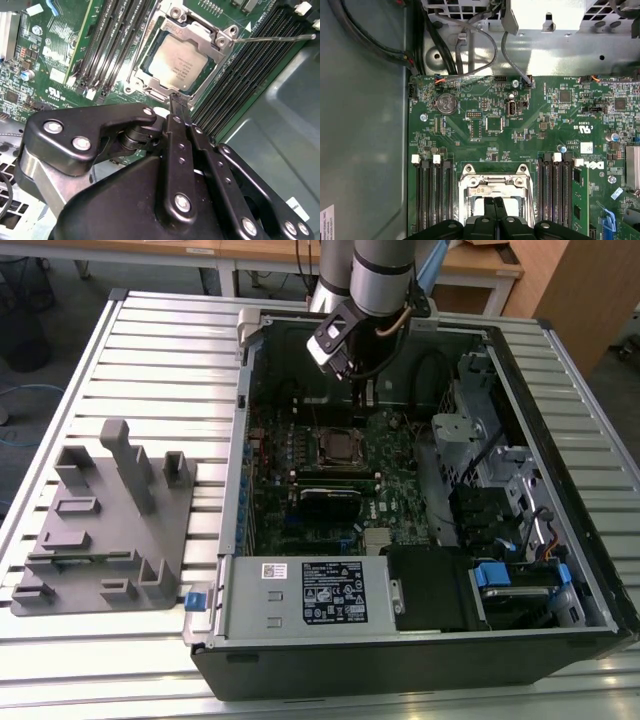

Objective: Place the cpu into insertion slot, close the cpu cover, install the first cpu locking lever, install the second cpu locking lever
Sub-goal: 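Close the cpu cover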

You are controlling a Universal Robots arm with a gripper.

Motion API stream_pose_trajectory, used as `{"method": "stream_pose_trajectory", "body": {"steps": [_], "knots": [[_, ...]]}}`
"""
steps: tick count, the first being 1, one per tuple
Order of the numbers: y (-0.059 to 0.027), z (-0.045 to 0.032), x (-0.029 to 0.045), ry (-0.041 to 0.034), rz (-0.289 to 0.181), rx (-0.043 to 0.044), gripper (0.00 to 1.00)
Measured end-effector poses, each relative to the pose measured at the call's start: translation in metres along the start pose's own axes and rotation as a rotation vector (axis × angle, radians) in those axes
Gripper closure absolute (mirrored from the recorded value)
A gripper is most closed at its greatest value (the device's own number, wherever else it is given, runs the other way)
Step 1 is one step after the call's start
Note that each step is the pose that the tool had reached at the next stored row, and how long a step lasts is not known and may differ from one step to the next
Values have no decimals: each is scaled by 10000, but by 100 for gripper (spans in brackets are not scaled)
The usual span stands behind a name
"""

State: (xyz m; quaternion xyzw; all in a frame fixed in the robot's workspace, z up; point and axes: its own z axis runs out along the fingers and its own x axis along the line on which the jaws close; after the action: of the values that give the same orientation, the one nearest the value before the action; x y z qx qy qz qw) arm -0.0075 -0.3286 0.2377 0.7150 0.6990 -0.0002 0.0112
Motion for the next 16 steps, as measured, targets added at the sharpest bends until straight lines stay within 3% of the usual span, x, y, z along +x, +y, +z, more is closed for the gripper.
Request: {"method": "stream_pose_trajectory", "body": {"steps": [16], "knots": [[-38,1,-1,1,0,0,89]]}}
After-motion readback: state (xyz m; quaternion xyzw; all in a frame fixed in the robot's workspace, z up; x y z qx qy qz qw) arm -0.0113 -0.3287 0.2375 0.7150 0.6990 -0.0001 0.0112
